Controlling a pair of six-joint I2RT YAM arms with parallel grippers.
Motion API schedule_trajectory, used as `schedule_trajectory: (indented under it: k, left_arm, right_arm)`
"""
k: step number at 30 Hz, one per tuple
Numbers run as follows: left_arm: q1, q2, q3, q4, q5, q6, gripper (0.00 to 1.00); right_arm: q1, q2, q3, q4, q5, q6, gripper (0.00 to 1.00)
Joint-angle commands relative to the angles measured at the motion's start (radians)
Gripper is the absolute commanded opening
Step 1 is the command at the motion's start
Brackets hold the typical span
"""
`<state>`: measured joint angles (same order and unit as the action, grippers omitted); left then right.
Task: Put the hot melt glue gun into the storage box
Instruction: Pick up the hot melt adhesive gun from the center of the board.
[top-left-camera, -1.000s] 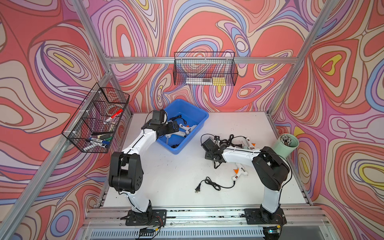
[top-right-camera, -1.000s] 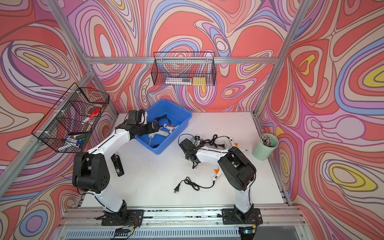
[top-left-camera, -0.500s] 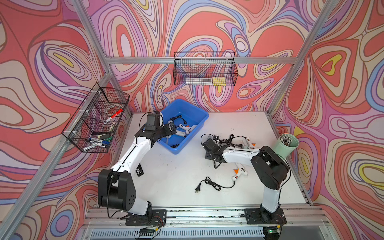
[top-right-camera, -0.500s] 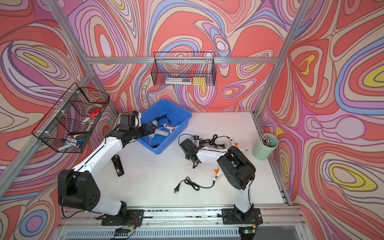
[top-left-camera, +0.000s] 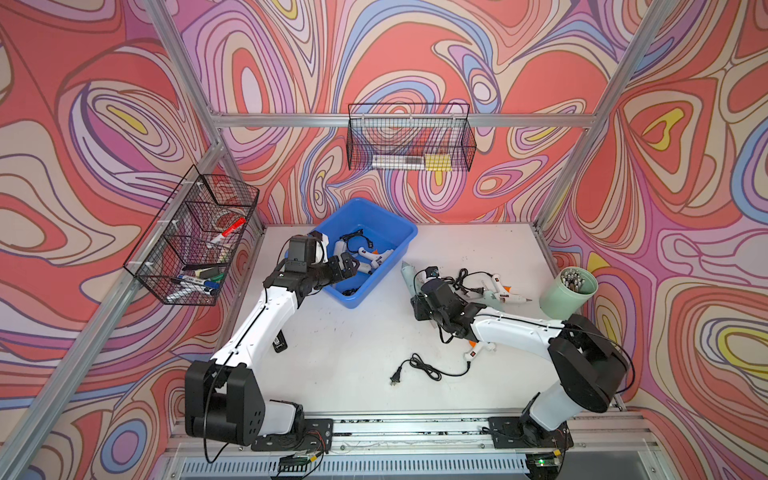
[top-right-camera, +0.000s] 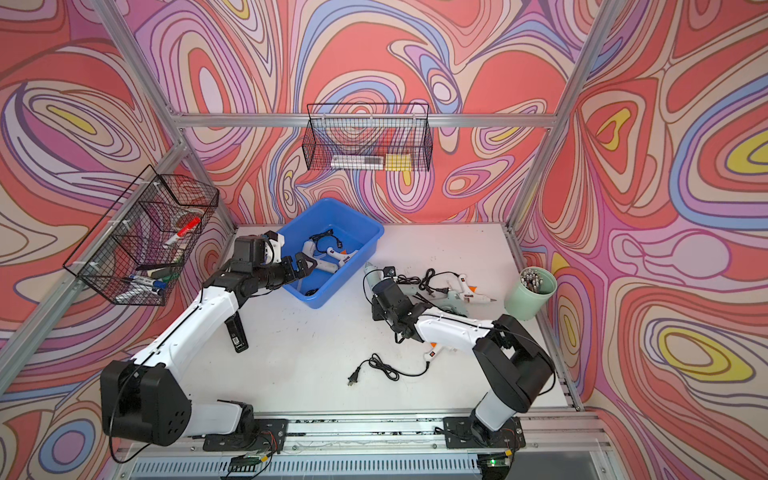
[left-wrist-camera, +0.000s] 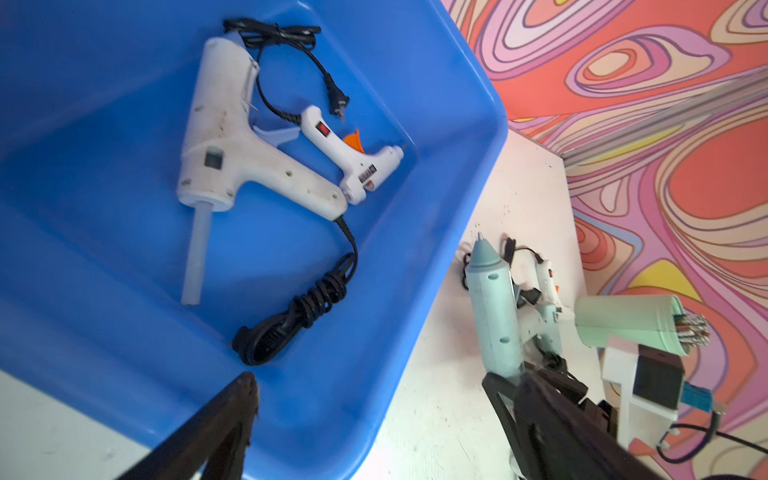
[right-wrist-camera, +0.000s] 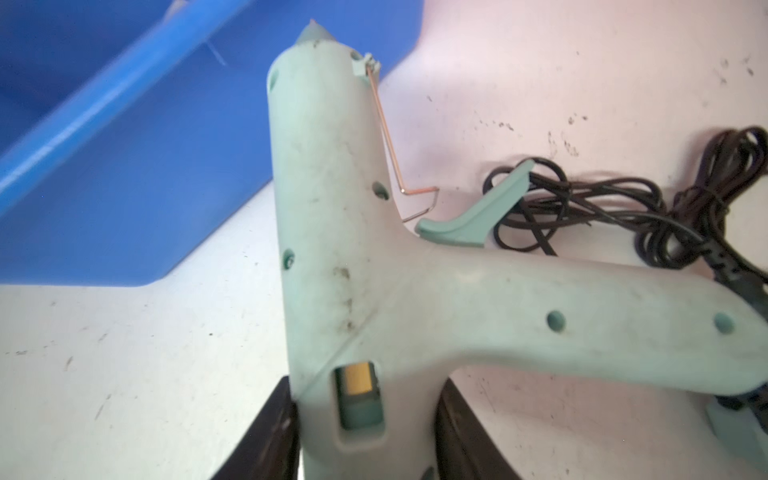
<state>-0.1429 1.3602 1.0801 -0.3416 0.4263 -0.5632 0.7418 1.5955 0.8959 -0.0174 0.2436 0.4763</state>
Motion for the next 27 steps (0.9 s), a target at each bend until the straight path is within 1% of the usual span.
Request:
schedule_trajectory:
  k: [1, 3, 6, 9, 10, 13, 20, 27]
  left_arm:
    - [-0.013, -0.049, -0.027, 0.063, 0.124, -0.058, 0.99]
    - [-0.043, -0.060, -0.032, 0.055, 0.128, -0.065, 0.99]
    - [-0.101, -0.070, -0.039, 0.046, 0.104, -0.080, 0.99]
    - [-0.150, -0.064, -0.067, 0.070, 0.093, -0.126, 0.99]
    - [-0.161, -0.057, -0.079, 0.110, 0.090, -0.143, 0.99]
    - [-0.175, -0.032, -0.105, 0.142, 0.086, -0.185, 0.99]
    - [-0.218, 0.016, -0.134, 0.246, 0.088, -0.276, 0.99]
    - [-0.271, 0.122, -0.123, 0.381, 0.097, -0.372, 0.99]
  right_arm:
    - [0.022, -0.045, -0.020, 0.138, -0.007, -0.068, 0.00]
    - [0.033, -0.057, -0.029, 0.164, -0.009, -0.075, 0.00]
    - [0.057, -0.069, -0.037, 0.204, -0.007, -0.087, 0.00]
    - [0.084, -0.072, -0.038, 0.232, 0.009, -0.093, 0.00]
    - [0.089, -0.067, -0.035, 0.238, 0.012, -0.094, 0.00]
    - [0.099, -0.055, -0.027, 0.232, 0.027, -0.087, 0.00]
    - [0.128, -0.081, -0.066, 0.286, 0.057, -0.098, 0.00]
    - [0.154, -0.103, -0.078, 0.304, 0.077, -0.113, 0.00]
